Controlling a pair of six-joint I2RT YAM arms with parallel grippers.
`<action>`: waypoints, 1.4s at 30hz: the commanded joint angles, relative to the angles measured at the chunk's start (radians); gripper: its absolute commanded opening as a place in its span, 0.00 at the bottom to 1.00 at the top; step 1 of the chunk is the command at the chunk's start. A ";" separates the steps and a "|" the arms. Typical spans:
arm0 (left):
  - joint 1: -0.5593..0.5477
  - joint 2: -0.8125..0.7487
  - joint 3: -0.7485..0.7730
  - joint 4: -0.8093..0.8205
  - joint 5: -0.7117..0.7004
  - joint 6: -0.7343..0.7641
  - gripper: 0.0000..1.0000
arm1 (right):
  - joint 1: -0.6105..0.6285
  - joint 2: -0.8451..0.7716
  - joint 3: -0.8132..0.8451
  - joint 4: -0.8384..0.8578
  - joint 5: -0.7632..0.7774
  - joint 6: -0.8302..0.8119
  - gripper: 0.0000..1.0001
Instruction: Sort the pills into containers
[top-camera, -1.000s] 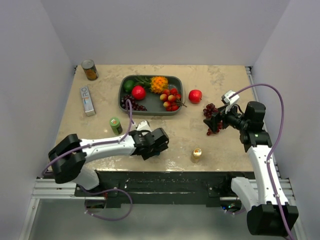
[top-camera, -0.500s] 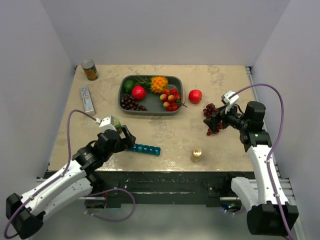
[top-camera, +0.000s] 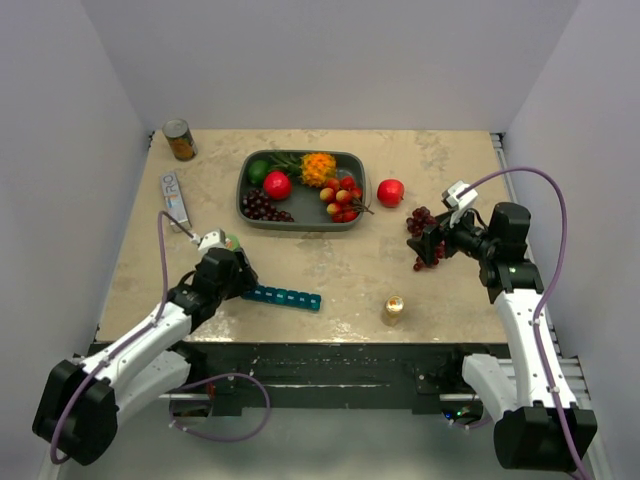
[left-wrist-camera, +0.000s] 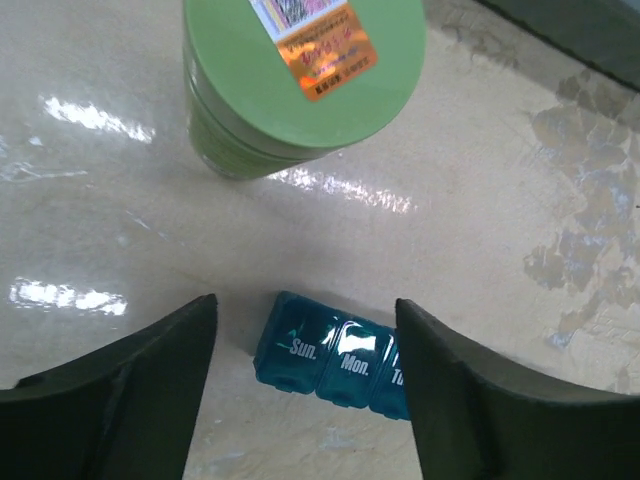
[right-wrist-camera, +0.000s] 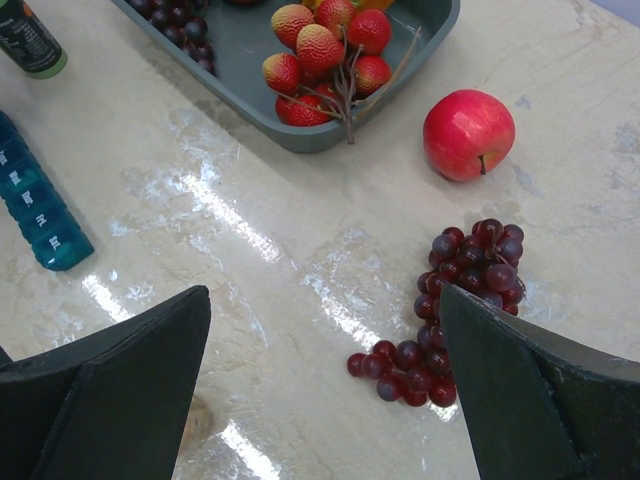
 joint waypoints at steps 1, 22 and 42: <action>0.012 0.081 -0.028 0.140 0.105 0.026 0.69 | 0.002 -0.002 0.034 -0.006 -0.016 -0.015 0.99; -0.295 0.214 -0.114 0.337 0.165 -0.360 0.50 | 0.004 0.006 0.032 -0.009 -0.014 -0.023 0.99; -0.368 -0.132 0.062 0.128 0.113 0.191 0.99 | 0.095 0.199 0.233 -0.601 -0.402 -0.844 0.99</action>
